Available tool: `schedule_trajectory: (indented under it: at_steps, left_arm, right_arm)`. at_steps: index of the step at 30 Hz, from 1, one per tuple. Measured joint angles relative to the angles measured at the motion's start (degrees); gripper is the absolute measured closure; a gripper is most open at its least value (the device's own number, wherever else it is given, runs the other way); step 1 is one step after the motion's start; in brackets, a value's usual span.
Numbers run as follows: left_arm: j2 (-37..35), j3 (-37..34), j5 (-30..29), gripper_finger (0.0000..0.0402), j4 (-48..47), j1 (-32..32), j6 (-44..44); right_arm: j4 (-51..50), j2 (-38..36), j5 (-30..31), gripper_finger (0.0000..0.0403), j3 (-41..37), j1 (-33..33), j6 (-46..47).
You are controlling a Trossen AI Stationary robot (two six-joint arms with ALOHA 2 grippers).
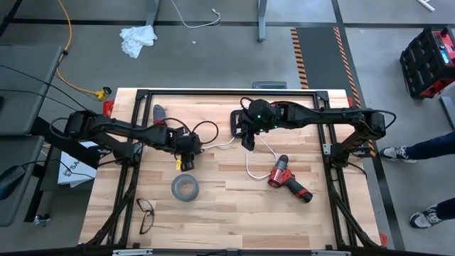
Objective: Coil cords
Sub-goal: Coil the white wire
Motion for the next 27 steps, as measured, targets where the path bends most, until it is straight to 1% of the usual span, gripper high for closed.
schedule_trajectory:
  at_steps: [9, 16, 21, 27]
  left_arm:
    - [0.0, 0.0, -5.7, 0.0222, 0.1, -1.7, 0.1]
    - [0.0, 0.0, -4.6, 0.0222, -1.9, -3.2, -0.1]
    - [0.0, 0.0, -7.0, 0.0222, -2.6, -5.2, -0.1]
    - [0.0, 0.0, -8.2, 0.0222, -2.6, -6.6, 0.0]
  right_arm:
    - [0.0, 0.0, 0.0, 0.0218, 0.0, 0.0, 0.0]
    - [0.0, 0.0, 0.0, 0.0218, 0.0, 0.0, 0.0]
    - [0.0, 0.0, 0.0, 0.0218, 0.0, 0.0, 0.0]
    - [0.0, 0.0, 0.0, 0.0218, 0.0, 0.0, 0.1]
